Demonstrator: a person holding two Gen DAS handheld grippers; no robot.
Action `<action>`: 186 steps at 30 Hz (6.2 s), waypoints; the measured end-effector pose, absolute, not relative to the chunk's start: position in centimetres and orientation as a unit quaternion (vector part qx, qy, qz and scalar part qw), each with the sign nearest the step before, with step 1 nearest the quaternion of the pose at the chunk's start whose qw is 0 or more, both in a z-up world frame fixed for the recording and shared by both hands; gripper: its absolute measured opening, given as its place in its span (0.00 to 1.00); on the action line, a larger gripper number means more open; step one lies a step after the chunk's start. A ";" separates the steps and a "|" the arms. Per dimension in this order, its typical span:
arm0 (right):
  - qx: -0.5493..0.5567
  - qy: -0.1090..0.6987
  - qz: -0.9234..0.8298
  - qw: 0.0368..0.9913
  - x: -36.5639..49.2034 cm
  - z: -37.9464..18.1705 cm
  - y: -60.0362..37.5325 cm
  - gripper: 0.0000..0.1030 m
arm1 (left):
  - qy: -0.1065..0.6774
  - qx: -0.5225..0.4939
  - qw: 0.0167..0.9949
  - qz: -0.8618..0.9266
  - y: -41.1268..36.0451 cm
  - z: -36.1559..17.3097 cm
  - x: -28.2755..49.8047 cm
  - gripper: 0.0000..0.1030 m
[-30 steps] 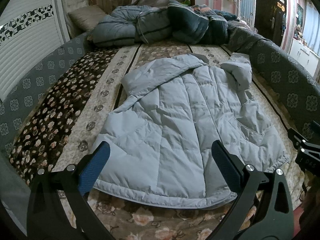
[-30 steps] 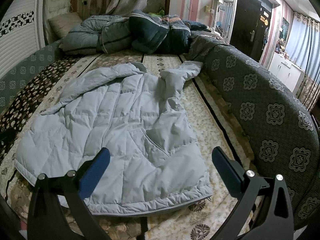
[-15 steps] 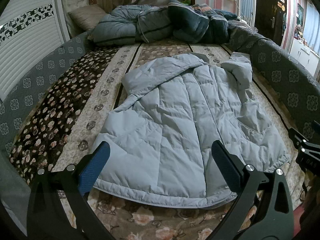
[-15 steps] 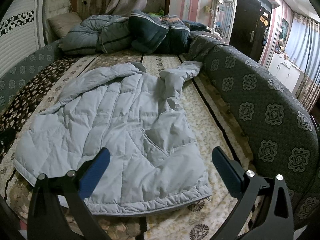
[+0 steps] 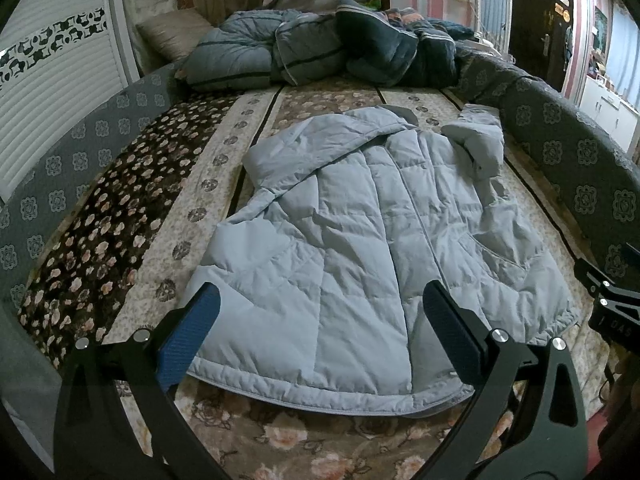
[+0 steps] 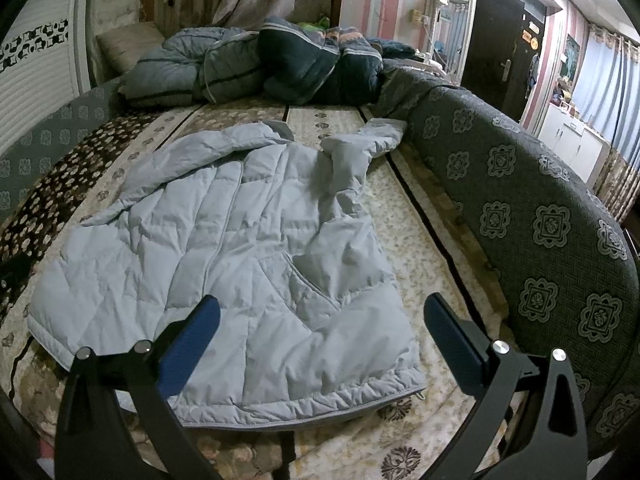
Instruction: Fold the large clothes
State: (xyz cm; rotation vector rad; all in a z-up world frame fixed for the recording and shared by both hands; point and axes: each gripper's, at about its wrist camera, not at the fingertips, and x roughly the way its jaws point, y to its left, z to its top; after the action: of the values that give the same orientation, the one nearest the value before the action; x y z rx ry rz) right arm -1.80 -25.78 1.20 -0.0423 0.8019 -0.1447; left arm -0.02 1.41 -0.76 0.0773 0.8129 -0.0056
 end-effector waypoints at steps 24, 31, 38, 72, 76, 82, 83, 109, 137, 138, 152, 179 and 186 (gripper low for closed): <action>-0.005 0.395 -0.072 0.916 -1.5 0.7 -25.9 0.99 | 0.404 0.039 0.914 -0.001 1.5 -1.2 0.3 0.97; -0.010 0.395 -0.070 0.916 -1.5 0.4 -25.5 0.99 | 0.410 0.039 0.911 0.000 1.6 -1.6 0.8 0.97; -0.012 0.401 -0.073 0.913 -1.1 -0.1 -25.6 0.99 | 0.414 0.041 0.909 0.002 1.5 -1.7 1.6 0.97; -0.036 0.401 -0.056 0.914 3.9 0.9 -25.5 0.99 | 0.412 0.017 0.911 0.021 4.3 -1.8 7.0 0.97; -0.034 0.406 -0.082 0.910 4.0 1.3 -26.2 0.99 | 0.405 0.031 0.914 0.013 3.8 -1.8 7.0 0.97; -0.017 0.412 -0.088 0.907 3.5 1.1 -27.6 0.99 | 0.451 0.065 0.890 -0.014 2.5 -3.6 8.1 0.97; -0.016 0.418 -0.091 0.904 3.6 0.9 -27.8 0.99 | 0.450 0.067 0.890 -0.015 2.3 -3.7 8.2 0.97; -0.024 0.457 -0.112 0.882 9.4 -2.1 -29.7 0.99 | 0.470 0.050 0.881 -0.007 5.1 -6.4 15.8 0.97; -0.043 0.489 -0.136 0.861 22.4 -6.8 -31.9 0.99 | 0.498 0.051 0.865 -0.032 5.1 -11.1 29.7 0.97; -0.046 0.491 -0.136 0.859 23.1 -7.2 -31.9 0.99 | 0.501 0.047 0.864 -0.037 5.0 -11.4 30.8 0.97; -0.053 0.528 -0.141 0.836 26.4 -11.7 -33.5 0.98 | 0.502 0.105 0.858 -0.041 -4.4 -18.3 46.3 0.90; -0.053 0.503 -0.074 0.860 24.6 -9.3 -29.8 0.98 | 0.504 0.092 0.854 -0.090 -0.9 -15.6 35.6 0.52; -0.045 0.499 -0.005 0.865 28.8 -9.1 -24.9 0.93 | 0.473 0.116 0.870 -0.072 1.0 -13.7 31.8 0.76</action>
State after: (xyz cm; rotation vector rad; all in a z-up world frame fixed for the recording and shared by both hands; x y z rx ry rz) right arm 28.76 -24.87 -9.08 -0.0936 1.0455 -0.0097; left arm 31.83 0.95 -13.66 0.2423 0.9898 -0.1502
